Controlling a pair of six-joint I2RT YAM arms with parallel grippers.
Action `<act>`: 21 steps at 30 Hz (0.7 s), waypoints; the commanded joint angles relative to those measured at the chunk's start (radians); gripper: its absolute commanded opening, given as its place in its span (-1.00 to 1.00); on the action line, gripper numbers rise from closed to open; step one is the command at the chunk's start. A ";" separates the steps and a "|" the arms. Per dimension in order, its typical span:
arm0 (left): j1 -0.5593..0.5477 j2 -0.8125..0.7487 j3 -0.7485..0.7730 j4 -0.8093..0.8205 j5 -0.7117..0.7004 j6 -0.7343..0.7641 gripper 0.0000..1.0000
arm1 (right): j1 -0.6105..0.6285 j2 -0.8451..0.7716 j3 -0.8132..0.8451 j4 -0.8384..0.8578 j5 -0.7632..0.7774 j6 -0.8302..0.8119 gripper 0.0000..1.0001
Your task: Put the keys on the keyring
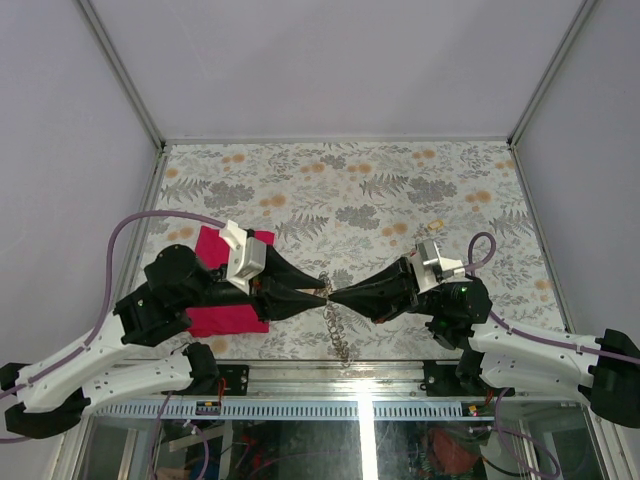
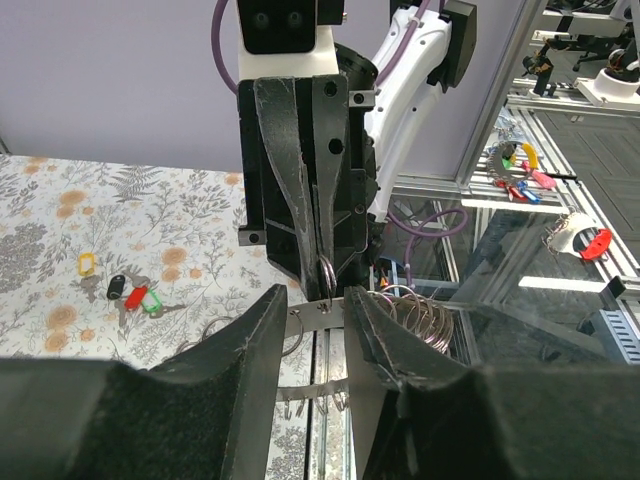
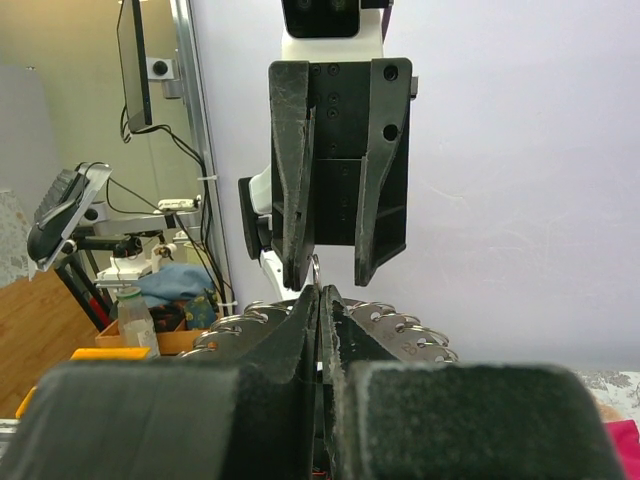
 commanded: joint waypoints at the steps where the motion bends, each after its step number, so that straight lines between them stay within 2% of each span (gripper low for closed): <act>1: -0.007 0.005 -0.016 0.080 0.024 -0.015 -0.40 | 0.006 -0.029 0.039 0.096 0.035 0.011 -1.00; 6: -0.008 0.019 -0.018 0.082 0.027 -0.018 -0.49 | 0.006 -0.028 0.034 0.091 0.034 0.010 -1.00; 9: -0.007 0.025 -0.016 0.082 0.033 -0.020 -0.68 | 0.006 -0.026 0.028 0.095 0.035 0.011 -1.00; 12: -0.008 0.025 -0.016 0.079 0.031 -0.019 -0.99 | 0.005 -0.030 0.025 0.092 0.035 0.008 -1.00; 16: -0.007 0.025 0.004 0.023 0.015 -0.004 -1.00 | 0.006 -0.055 0.025 0.031 0.032 -0.026 -1.00; 21: -0.008 0.047 0.082 -0.144 -0.014 0.051 -1.00 | 0.005 -0.137 0.032 -0.179 0.032 -0.131 -0.74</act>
